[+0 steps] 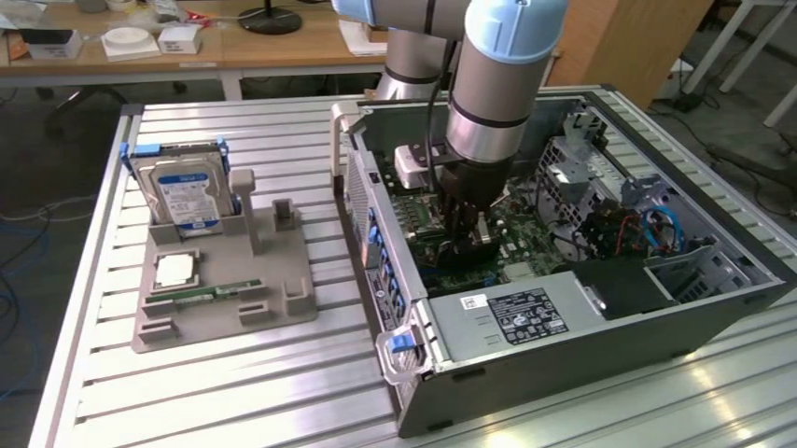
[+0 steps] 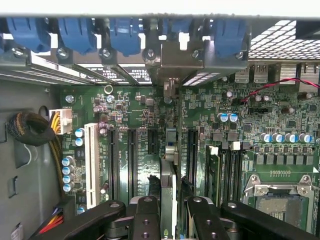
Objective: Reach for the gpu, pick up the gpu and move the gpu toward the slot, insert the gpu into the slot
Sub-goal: 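Insert the gpu into the slot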
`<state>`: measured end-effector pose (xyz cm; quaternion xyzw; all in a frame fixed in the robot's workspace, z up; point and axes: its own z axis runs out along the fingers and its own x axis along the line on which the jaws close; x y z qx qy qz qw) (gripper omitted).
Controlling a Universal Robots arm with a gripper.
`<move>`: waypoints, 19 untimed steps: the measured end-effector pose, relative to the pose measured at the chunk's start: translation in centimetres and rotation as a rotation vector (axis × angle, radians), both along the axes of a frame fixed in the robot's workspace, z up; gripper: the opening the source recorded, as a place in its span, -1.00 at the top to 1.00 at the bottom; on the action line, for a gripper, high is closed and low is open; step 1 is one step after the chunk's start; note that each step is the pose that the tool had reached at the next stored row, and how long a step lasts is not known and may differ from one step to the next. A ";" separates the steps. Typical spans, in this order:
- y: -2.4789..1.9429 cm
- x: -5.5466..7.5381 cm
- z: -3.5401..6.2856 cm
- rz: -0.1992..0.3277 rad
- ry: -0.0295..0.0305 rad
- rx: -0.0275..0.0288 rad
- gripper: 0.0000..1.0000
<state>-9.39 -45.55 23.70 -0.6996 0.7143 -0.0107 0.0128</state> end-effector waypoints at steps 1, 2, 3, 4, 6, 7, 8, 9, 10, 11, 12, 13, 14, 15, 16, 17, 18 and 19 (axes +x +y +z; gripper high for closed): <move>0.00 0.0 0.00 0.000 0.0000 0.0000 0.49; 0.00 0.0 0.00 0.000 0.0000 0.0000 0.49; 0.00 0.0 0.00 0.000 -0.0001 0.0001 0.49; 0.00 0.0 0.00 0.000 -0.0001 0.0000 0.49; 0.00 0.0 0.00 0.000 -0.0001 0.0001 0.49; 0.00 0.0 0.00 0.000 -0.0001 0.0000 0.49; 0.00 0.0 0.00 0.000 -0.0001 0.0001 0.49; 0.04 0.0 -0.15 0.000 -0.0021 0.0041 0.49; 0.04 0.0 -0.11 0.000 -0.0012 0.0026 0.47; 0.02 0.0 -0.06 0.000 -0.0007 0.0012 0.47; 0.00 0.0 0.00 0.000 -0.0001 0.0001 0.36; 0.00 0.0 0.02 0.000 -0.0001 0.0001 0.36; 0.00 0.0 0.09 0.000 0.0000 -0.0001 0.36; 0.00 0.0 0.22 0.000 0.0000 -0.0001 0.36; 0.00 0.0 0.40 0.000 0.0000 -0.0001 0.36; 0.01 0.0 0.54 0.000 -0.0002 0.0001 0.36; 0.01 0.0 0.70 0.000 -0.0001 0.0001 0.36; 0.02 0.0 0.89 0.000 -0.0001 -0.0001 0.36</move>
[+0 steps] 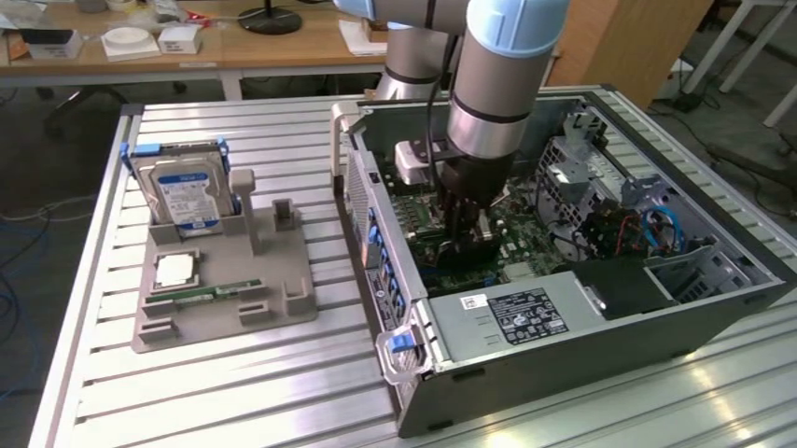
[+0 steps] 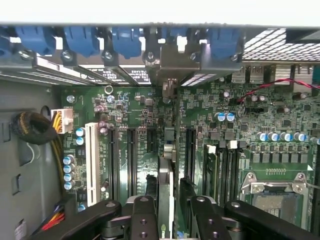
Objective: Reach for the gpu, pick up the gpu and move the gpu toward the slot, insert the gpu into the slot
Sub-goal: 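Insert the gpu into the slot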
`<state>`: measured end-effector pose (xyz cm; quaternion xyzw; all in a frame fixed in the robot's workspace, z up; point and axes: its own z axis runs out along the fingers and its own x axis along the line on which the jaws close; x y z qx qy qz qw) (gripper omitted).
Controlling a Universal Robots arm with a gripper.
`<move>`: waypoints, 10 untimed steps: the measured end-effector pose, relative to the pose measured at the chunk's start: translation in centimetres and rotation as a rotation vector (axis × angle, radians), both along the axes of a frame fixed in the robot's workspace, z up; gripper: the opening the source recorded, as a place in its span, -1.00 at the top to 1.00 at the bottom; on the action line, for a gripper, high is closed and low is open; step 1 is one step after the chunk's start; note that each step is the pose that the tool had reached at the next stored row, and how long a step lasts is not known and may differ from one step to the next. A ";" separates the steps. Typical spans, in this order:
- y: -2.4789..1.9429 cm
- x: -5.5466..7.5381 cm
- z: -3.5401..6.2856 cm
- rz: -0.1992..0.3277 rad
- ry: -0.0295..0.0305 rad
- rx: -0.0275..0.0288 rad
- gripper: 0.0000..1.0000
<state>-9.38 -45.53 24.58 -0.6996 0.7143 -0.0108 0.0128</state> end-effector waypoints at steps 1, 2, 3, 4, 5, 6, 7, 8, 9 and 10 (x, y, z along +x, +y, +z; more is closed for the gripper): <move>0.01 0.0 0.17 0.000 -0.0001 0.0002 0.36; 0.04 0.0 0.38 0.000 -0.0001 0.0001 0.36; 0.05 0.0 0.60 0.000 -0.0001 0.0001 0.36; 0.07 0.0 0.81 0.000 -0.0002 0.0002 0.36; 0.07 0.0 1.02 0.000 -0.0001 0.0001 0.36; 0.08 0.0 1.25 0.000 -0.0001 0.0001 0.36; 0.09 0.0 1.46 0.000 -0.0001 0.0002 0.36; 0.10 0.0 1.68 0.000 -0.0002 0.0002 0.36; 0.10 0.0 1.90 0.000 -0.0001 0.0002 0.36; 0.11 0.0 2.13 0.000 -0.0001 0.0001 0.36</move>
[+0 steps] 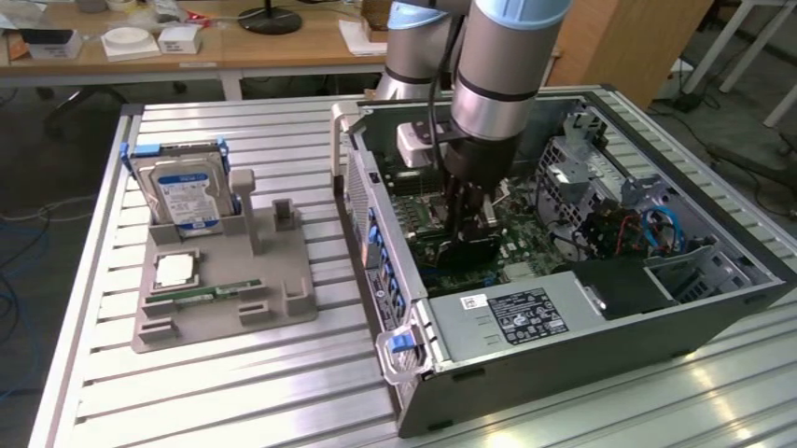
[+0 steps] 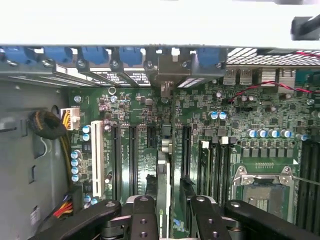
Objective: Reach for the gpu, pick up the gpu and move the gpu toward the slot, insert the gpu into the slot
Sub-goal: 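Insert the gpu into the slot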
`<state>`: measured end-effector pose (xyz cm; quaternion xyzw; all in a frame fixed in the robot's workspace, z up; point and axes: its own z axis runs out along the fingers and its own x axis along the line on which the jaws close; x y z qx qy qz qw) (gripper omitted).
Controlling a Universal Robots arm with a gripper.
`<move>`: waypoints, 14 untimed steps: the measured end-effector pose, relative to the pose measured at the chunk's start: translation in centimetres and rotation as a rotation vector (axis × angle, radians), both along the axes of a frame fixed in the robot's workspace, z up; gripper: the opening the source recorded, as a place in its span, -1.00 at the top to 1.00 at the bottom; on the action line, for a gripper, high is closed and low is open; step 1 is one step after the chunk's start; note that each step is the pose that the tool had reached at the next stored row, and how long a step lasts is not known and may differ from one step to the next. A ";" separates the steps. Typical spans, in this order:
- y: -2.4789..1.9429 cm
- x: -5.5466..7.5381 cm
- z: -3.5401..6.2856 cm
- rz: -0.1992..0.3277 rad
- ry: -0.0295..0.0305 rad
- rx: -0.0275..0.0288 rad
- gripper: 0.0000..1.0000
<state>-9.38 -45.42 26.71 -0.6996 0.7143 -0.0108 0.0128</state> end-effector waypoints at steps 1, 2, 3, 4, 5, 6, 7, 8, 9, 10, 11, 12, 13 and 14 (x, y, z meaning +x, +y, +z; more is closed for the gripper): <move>0.00 0.0 0.20 0.000 0.0000 0.0001 0.36; 0.00 0.0 0.35 0.000 0.0000 -0.0001 0.36; 0.00 0.0 0.39 0.000 0.0000 0.0000 0.36; 0.00 0.0 0.39 0.000 -0.0001 0.0001 0.39; 0.00 0.0 0.39 0.000 -0.0001 0.0002 0.51; 0.00 0.0 0.39 0.000 -0.0001 0.0002 0.51; 0.00 0.0 0.39 0.000 -0.0001 0.0002 0.51; 0.00 0.0 0.39 0.000 -0.0001 0.0001 0.64; 0.00 0.0 0.39 0.000 0.0000 0.0001 0.76; 0.00 0.0 0.39 0.000 0.0000 0.0000 0.80; 0.00 0.0 0.39 0.000 0.0000 0.0001 0.80; 0.00 0.0 0.39 0.000 0.0000 0.0000 0.80; 0.00 0.0 0.39 0.000 0.0000 0.0000 0.80; 0.00 0.0 0.39 0.000 0.0000 0.0001 0.80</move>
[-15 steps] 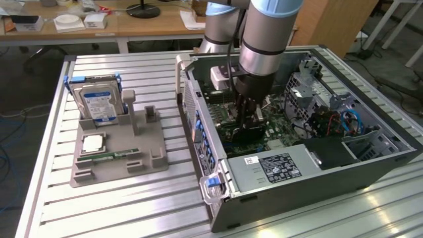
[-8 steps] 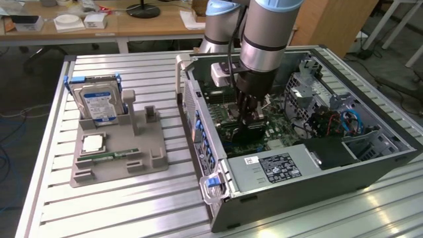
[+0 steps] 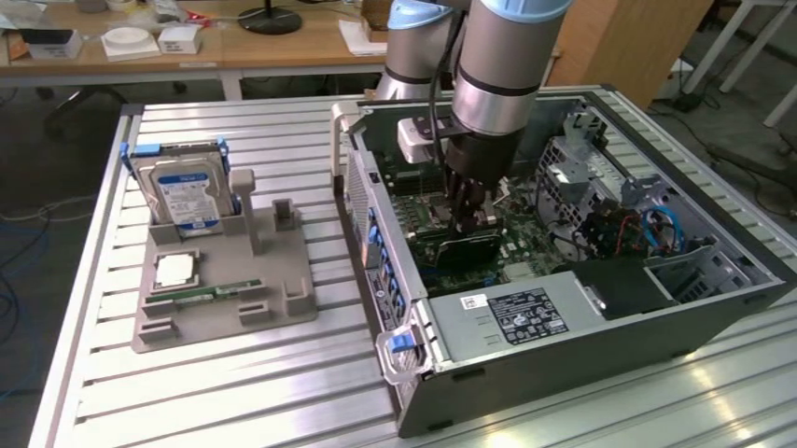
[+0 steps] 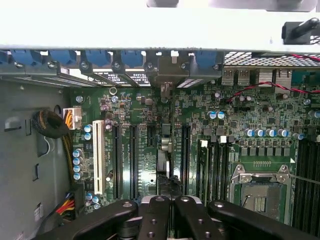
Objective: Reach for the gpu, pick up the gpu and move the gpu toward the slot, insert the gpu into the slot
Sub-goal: 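Insert the gpu into the slot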
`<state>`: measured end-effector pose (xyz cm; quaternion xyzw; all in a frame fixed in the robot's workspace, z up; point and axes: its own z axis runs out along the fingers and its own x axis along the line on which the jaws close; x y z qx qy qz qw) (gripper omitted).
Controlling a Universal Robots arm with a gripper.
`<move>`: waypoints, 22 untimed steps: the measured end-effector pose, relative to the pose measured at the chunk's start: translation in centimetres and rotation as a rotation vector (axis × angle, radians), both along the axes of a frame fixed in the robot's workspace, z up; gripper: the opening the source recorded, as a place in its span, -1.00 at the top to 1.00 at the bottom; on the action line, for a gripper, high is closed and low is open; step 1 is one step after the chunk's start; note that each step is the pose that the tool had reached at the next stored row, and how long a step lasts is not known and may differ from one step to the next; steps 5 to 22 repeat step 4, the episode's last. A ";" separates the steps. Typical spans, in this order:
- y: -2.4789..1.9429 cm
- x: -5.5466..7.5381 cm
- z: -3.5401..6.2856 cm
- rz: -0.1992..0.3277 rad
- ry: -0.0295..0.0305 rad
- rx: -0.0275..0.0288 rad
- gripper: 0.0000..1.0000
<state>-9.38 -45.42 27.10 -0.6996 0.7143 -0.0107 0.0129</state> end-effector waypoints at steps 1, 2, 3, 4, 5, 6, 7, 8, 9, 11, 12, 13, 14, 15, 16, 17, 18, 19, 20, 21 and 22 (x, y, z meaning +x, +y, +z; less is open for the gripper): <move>0.00 0.0 0.00 0.000 0.0000 0.0000 0.80; 0.00 0.0 0.00 0.000 -0.0001 0.0000 0.80; 0.00 0.0 0.00 0.000 0.0000 0.0000 0.80; 0.00 0.0 0.00 0.000 0.0000 -0.0001 0.80; 0.00 0.0 0.00 0.000 0.0000 -0.0001 0.80; 0.00 0.0 0.00 0.000 0.0000 -0.0001 0.80; 0.00 0.0 0.00 0.000 0.0000 -0.0001 0.80; 0.00 0.0 0.00 0.000 0.0000 -0.0001 0.80; 0.00 0.0 0.00 0.000 0.0000 -0.0001 0.80; 0.00 0.0 0.00 0.000 0.0000 -0.0001 0.80; 0.00 0.0 0.00 0.000 0.0000 -0.0001 0.80; 0.00 0.0 0.00 0.000 0.0000 -0.0001 0.80; 0.00 0.0 0.00 0.000 0.0000 -0.0001 0.80; 0.00 0.0 0.00 0.000 0.0000 -0.0001 0.80; 0.00 0.0 0.00 0.000 0.0000 -0.0001 0.80; 0.00 0.0 0.00 0.000 0.0000 -0.0001 0.80; 0.00 0.0 0.00 0.000 0.0000 -0.0001 0.80; 0.00 0.0 0.00 0.000 0.0000 -0.0001 0.80; 0.00 0.0 0.00 0.000 0.0000 -0.0001 0.80; 0.00 0.0 0.00 0.000 0.0000 -0.0001 0.80; 0.00 0.0 0.00 0.000 0.0000 -0.0001 0.80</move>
